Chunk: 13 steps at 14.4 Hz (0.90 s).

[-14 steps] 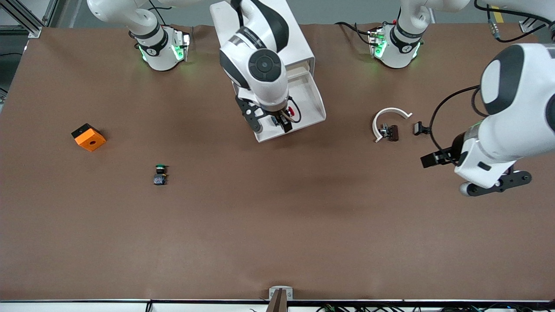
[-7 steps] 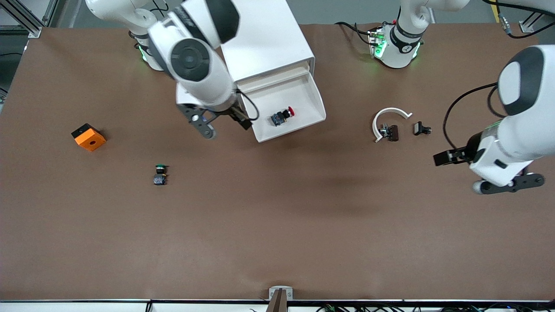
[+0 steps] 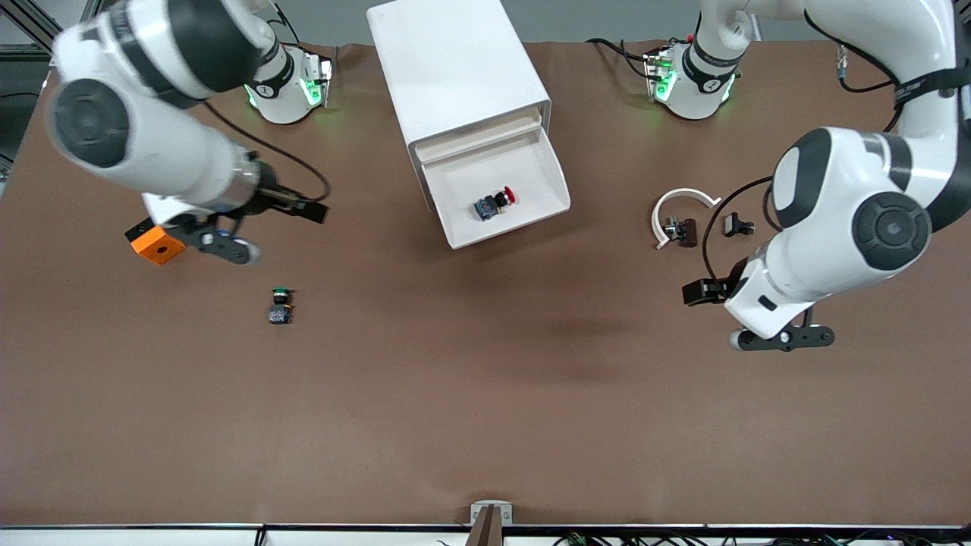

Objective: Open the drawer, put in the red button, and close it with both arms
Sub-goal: 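Withdraw the right gripper while the left gripper moves to the drawer front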

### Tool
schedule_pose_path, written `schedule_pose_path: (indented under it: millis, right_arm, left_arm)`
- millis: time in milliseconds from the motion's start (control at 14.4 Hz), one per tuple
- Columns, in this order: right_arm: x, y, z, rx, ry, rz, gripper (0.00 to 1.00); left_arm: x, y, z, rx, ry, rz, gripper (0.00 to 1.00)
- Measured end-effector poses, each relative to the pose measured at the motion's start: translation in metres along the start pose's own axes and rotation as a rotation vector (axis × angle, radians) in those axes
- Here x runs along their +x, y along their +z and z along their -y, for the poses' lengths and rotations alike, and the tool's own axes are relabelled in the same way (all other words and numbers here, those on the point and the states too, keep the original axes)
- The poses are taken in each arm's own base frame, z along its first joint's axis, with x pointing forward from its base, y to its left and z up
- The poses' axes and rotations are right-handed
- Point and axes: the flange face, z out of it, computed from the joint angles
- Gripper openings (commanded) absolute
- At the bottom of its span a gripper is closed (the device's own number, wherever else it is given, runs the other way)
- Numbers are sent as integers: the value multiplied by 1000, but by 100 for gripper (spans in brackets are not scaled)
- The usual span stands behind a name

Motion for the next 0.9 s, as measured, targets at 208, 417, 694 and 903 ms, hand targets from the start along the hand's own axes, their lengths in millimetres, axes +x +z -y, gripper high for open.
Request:
schedule_pose_path:
  millis: [208, 417, 694, 903]
  right_arm:
    - [23, -5, -70, 1, -107, -34, 100]
    - [47, -8, -137, 23, -182, -55, 100]
    - [50, -30, -169, -6, -197, -105, 100]
    - [36, -61, -165, -15, -211, -147, 100]
  left_arm:
    - [-5, 41, -28, -24, 18, -25, 100]
    - [-23, 70, -76, -32, 40, -5, 100]
    - [-52, 113, -156, -62, 36, -4, 100]
    - [-88, 151, -217, -52, -36, 13, 100]
